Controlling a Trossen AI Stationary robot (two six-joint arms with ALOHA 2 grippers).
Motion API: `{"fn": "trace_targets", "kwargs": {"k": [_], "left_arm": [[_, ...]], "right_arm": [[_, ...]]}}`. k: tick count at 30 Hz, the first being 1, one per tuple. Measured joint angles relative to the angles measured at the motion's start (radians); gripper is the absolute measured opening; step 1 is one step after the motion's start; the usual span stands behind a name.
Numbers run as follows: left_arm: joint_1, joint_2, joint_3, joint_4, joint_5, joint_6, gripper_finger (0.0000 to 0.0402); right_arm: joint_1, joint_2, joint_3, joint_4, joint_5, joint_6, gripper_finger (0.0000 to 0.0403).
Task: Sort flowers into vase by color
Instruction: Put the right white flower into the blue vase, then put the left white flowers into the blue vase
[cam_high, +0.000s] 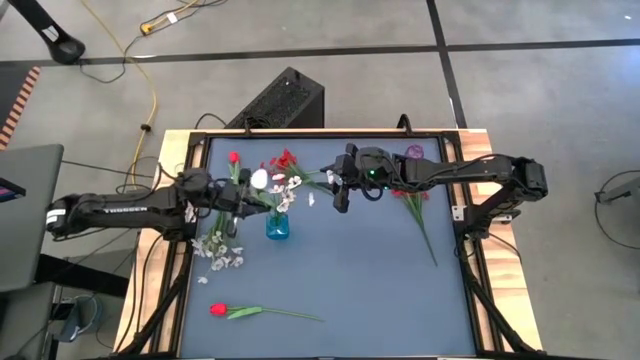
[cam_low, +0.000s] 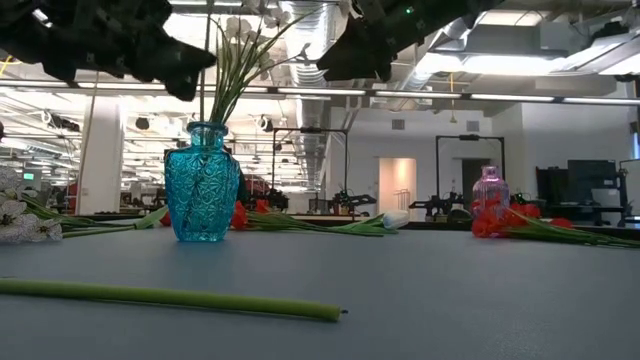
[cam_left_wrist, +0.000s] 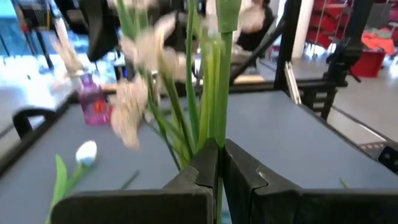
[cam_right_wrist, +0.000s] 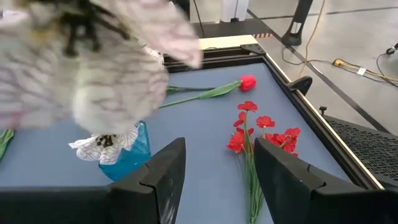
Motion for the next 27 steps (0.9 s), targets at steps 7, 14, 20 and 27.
{"fn": "trace_targets", "kwargs": {"k": [7,14,20,27], "left_arm": [[0.0,0.077,0.0,0.032,-0.001,-0.017,0.0],[0.0,0.094,0.0,0.028,-0.05,-0.062,0.0031],[0.0,0.06,0.0,-0.001,-0.026,-0.067,0.0091],[0.006,-0.062,0.027,-0.209,-0.05,-0.049,0.0138]], "right_arm": [[0.0,0.0,0.0,0.0,0.0,0.0,0.0214],[0.0,0.0,0.0,0.0,0.0,-0.004,0.0214],[0.0,0.0,0.0,-0.018,0.0,-0.005,0.0214],[0.0,0.0,0.0,-0.075,0.0,0.001,0.0214]]}}
